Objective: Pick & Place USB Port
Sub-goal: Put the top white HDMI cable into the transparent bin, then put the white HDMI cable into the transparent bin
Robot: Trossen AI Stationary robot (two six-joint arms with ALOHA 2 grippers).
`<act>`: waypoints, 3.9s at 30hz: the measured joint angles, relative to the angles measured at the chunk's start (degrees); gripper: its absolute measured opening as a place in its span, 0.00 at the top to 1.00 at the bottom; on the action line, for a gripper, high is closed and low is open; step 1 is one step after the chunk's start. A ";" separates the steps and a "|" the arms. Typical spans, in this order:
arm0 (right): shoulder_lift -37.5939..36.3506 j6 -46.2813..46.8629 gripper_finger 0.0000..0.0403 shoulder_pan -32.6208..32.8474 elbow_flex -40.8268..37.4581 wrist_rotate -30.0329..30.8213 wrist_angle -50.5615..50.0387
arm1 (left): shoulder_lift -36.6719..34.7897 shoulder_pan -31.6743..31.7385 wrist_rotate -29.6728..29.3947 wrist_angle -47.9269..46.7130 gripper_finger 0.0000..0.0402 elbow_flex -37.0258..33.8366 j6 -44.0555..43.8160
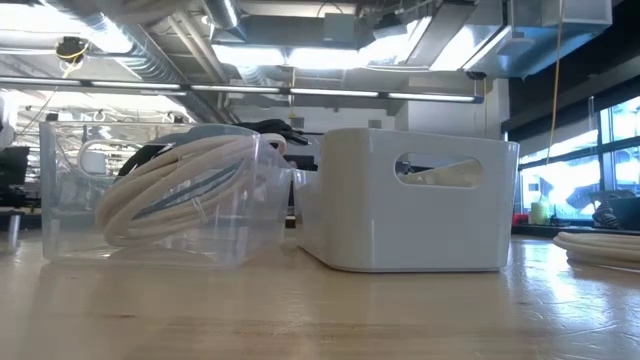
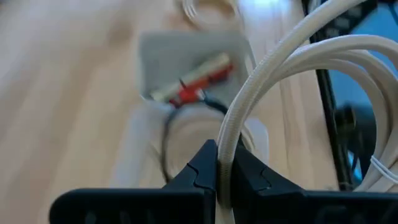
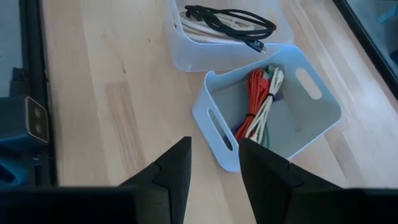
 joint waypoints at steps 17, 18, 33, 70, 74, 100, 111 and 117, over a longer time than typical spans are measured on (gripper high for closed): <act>0.00 -1.48 0.66 -1.63 0.00 0.13 0.54 | -0.45 3.96 1.72 19.35 0.97 -13.89 13.87; 0.00 -1.48 0.66 -1.71 0.00 0.15 0.53 | -0.43 5.14 2.32 19.37 0.97 -13.89 14.87; 0.00 -1.43 0.66 -1.29 0.00 0.00 0.79 | -0.19 19.34 14.27 25.33 0.97 -19.73 18.59; 0.00 -1.63 0.66 -1.27 0.00 -0.01 0.92 | 22.11 22.42 25.47 66.93 0.97 -36.12 18.02; 0.00 -1.62 0.66 -1.27 0.00 0.00 0.92 | 20.44 23.55 24.90 66.68 0.90 -36.31 16.45; 0.00 -1.46 0.66 -1.22 0.00 0.00 0.96 | 1.60 23.47 23.19 46.98 0.45 -29.88 13.61; 0.00 13.30 0.66 1.79 -0.08 -24.68 -13.31 | -9.86 1.85 27.60 47.42 0.47 -18.68 2.48; -0.65 19.49 0.66 7.62 -4.18 -26.29 -12.67 | -7.51 -19.69 2.36 49.11 0.49 -18.68 10.96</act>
